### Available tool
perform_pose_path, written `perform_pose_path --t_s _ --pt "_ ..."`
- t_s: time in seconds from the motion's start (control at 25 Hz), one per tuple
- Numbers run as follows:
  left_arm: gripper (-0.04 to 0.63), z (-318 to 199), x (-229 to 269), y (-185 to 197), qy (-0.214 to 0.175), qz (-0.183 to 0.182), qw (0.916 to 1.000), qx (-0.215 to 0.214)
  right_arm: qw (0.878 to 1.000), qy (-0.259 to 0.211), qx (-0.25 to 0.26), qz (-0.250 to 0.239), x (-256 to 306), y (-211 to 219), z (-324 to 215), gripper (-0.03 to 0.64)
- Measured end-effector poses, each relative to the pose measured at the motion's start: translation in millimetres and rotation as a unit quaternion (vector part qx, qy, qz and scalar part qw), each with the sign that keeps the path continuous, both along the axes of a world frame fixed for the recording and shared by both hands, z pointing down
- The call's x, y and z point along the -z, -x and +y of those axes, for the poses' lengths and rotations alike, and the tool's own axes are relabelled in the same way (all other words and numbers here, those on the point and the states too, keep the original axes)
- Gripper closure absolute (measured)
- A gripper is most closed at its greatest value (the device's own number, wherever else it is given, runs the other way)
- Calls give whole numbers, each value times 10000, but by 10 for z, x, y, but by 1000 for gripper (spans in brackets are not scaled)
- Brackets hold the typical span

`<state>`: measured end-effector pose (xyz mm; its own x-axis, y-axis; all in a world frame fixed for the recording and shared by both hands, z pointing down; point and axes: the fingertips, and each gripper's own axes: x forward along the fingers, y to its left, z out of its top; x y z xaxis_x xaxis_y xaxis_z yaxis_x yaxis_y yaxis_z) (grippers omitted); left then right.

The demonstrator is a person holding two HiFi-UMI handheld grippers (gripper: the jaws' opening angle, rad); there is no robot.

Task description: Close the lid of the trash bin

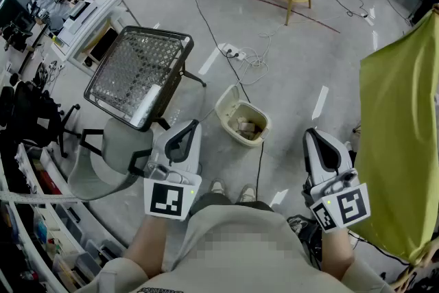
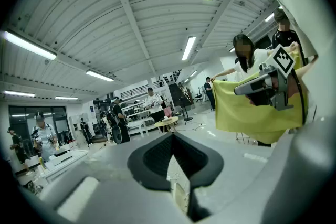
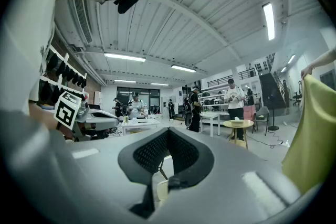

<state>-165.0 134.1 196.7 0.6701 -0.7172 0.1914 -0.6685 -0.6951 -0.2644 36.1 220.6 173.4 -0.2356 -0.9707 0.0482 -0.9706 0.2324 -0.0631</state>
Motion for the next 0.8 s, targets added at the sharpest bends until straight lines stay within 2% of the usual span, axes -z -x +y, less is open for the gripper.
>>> perform_pose_path --t_s 0.8 --pt "594 -95 -118 -49 127 -11 9998 153 9993 260 119 -235 -237 -78 -163 614"
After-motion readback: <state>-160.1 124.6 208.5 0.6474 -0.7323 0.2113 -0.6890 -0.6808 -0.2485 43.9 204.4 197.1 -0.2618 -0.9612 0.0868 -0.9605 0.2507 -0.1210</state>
